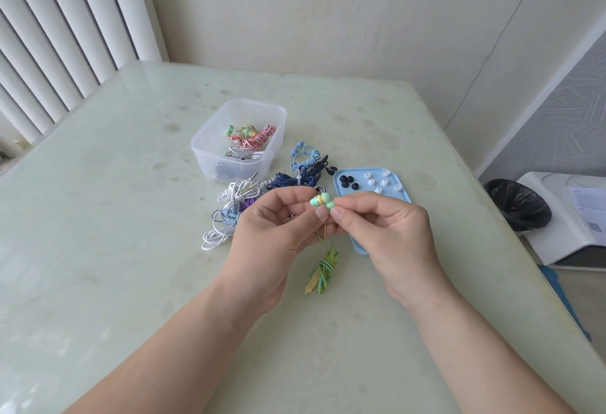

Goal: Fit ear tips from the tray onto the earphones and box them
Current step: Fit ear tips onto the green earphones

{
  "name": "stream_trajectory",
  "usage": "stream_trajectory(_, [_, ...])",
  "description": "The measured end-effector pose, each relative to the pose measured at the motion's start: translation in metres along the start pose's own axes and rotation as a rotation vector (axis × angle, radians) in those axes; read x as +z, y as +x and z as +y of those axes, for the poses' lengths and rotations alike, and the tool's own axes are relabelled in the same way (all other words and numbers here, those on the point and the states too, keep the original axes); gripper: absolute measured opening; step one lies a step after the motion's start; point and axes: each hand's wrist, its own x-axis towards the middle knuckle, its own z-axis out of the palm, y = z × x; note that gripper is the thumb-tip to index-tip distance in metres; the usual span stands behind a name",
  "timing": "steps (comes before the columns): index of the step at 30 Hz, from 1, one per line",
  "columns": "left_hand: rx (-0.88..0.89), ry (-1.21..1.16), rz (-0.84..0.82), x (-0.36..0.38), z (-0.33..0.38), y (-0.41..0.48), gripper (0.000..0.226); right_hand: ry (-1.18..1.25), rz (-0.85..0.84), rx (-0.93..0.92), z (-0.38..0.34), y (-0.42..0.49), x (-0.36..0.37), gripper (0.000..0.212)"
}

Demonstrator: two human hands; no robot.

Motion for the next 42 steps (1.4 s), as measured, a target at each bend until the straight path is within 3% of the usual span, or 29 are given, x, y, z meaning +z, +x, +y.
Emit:
stream_trajectory(4, [0.005,0.011,0.004,-0.001,0.000,0.001,0.034,0.048,0.008,0.067,0.001,-0.001,0.002,0.016])
stream_trajectory(12, [0.010,-0.002,0.022,0.001,0.000,0.000,0.032,0.052,0.035,0.022,0.001,-0.002,0.001,0.018])
stream_trajectory(19, [0.002,0.008,0.031,-0.002,0.000,-0.001,0.029,-0.306,-0.050,-0.228,0.008,-0.004,0.000,0.018])
stream_trajectory(24, [-0.038,0.005,-0.037,0.001,0.003,-0.002,0.028,-0.045,-0.047,-0.055,-0.002,0.001,-0.007,0.011])
stream_trajectory(29, [-0.078,0.039,-0.054,0.001,0.005,-0.003,0.029,-0.137,-0.182,-0.089,-0.008,0.006,-0.017,0.015])
stream_trajectory(42, [-0.142,0.080,-0.139,-0.002,0.004,0.000,0.018,-0.215,-0.250,-0.103,-0.006,0.006,-0.022,0.013])
